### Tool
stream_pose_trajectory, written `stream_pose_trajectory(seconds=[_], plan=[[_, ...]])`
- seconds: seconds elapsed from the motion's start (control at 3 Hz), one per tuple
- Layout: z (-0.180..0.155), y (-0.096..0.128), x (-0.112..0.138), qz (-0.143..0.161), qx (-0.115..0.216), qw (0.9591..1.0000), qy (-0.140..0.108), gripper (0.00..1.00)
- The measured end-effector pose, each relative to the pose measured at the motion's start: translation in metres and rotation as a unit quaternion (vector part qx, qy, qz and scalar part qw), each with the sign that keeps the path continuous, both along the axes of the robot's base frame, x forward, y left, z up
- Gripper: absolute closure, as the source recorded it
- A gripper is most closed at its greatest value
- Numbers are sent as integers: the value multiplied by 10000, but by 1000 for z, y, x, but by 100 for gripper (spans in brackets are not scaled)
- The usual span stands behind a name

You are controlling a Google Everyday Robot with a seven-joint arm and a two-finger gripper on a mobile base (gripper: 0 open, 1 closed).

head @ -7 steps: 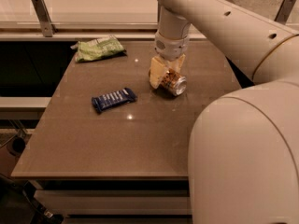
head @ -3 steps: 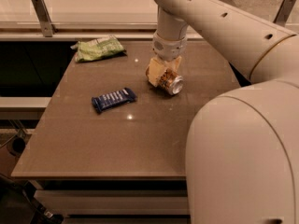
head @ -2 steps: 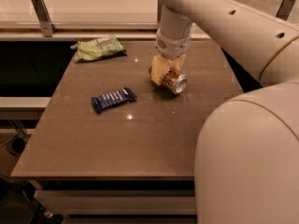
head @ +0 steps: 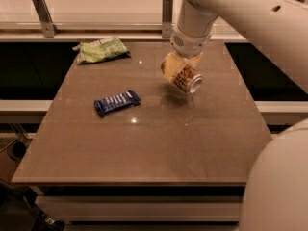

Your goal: Place orange can upright

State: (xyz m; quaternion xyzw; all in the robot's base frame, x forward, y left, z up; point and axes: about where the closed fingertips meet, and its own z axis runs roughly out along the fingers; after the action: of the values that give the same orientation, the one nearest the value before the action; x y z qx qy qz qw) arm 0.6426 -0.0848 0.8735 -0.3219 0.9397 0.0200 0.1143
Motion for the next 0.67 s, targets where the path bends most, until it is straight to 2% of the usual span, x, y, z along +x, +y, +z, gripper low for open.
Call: stream_pose_trajectory(seconds=[0.33,0.67], plan=[[19,-9,-3,56,284,9985,-465,100],[40,-16,-7,159,581,9932,-997,100]])
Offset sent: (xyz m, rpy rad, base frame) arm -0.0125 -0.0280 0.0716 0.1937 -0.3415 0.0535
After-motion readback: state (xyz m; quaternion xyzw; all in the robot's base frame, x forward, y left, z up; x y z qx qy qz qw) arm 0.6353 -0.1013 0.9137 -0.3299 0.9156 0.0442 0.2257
